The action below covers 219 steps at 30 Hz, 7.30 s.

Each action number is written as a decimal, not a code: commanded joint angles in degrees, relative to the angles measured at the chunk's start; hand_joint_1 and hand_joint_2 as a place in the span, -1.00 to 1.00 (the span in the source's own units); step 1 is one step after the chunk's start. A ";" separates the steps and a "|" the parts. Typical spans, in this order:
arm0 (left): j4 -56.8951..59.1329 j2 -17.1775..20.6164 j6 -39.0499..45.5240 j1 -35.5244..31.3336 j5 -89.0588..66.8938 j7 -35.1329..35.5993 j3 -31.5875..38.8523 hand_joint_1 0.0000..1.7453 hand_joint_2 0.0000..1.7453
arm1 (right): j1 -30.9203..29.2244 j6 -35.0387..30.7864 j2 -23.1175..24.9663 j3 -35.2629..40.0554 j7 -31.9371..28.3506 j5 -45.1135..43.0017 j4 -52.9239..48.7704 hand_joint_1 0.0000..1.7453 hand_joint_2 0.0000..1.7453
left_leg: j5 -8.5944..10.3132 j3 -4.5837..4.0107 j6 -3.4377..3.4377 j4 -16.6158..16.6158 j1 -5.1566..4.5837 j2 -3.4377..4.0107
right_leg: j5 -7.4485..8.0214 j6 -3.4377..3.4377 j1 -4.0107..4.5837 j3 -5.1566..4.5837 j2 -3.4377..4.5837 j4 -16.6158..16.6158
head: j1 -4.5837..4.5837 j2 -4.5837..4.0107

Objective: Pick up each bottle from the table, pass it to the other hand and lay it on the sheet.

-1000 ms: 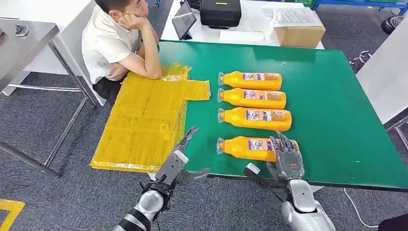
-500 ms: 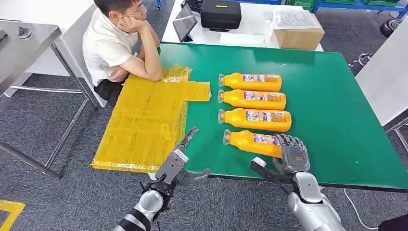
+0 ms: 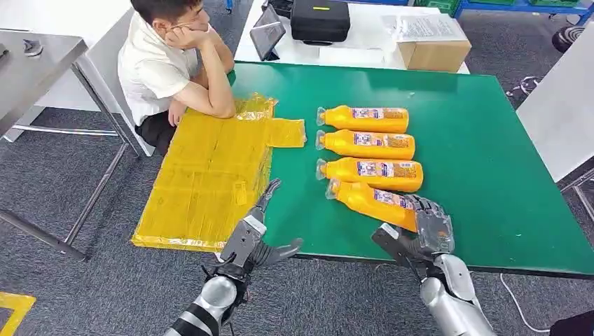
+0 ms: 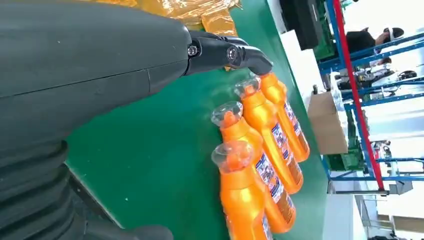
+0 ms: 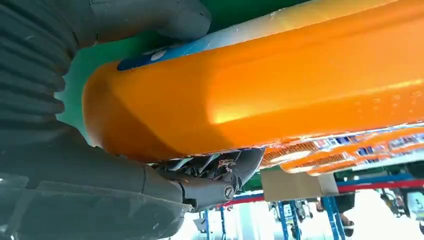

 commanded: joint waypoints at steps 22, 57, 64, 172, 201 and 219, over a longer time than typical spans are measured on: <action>5.89 0.98 -16.34 5.72 30.60 2.18 6.41 -1.00 1.00 | 9.21 -1.04 7.35 3.31 -11.48 -16.52 -21.93 0.90 1.00 | -0.04 -0.65 -0.10 -0.05 0.01 0.12 | -0.05 -0.09 -0.01 -0.61 0.11 0.05 | 0.00 0.00; -14.48 1.81 -23.93 5.11 34.31 -2.01 -2.38 -1.00 1.00 | 9.55 5.59 13.64 16.08 -16.53 -25.64 -21.71 0.82 1.00 | -0.02 -0.77 -0.11 -0.04 0.02 0.08 | -0.04 -0.10 0.01 -0.73 0.06 0.05 | 0.00 0.00; -13.75 2.00 -25.23 4.85 36.06 -0.20 -3.78 -1.00 1.00 | 8.28 5.57 13.65 15.02 -17.11 -26.73 -20.62 0.82 1.00 | -0.03 -0.68 -0.12 -0.08 0.02 0.08 | -0.05 -0.12 0.00 -0.66 0.08 0.04 | 0.00 0.00; 15.81 12.55 6.51 -9.65 -41.76 12.10 8.45 0.72 1.00 | 22.42 -7.87 20.13 4.75 -20.06 -33.39 -43.17 -1.00 1.00 | 0.03 -0.58 -0.13 -0.15 0.05 0.10 | -0.01 -0.13 0.02 -0.60 0.07 0.01 | 0.02 0.00; 25.23 10.76 -14.76 -15.22 -37.19 10.82 5.25 -1.00 1.00 | 19.79 -7.87 18.40 2.42 -20.06 -33.82 -39.50 -1.00 1.00 | 0.10 -0.18 -0.19 -0.22 0.04 0.08 | 0.02 -0.17 0.01 -0.19 0.08 -0.07 | 0.02 0.00; 11.40 7.53 -7.57 -10.74 -34.17 2.29 4.43 -1.00 1.00 | 21.06 -7.87 18.69 1.16 -20.06 -32.84 -40.23 -1.00 1.00 | 0.05 -0.24 -0.14 -0.06 0.02 -0.19 | -0.09 -0.12 0.00 -0.17 -0.14 0.07 | 0.02 0.00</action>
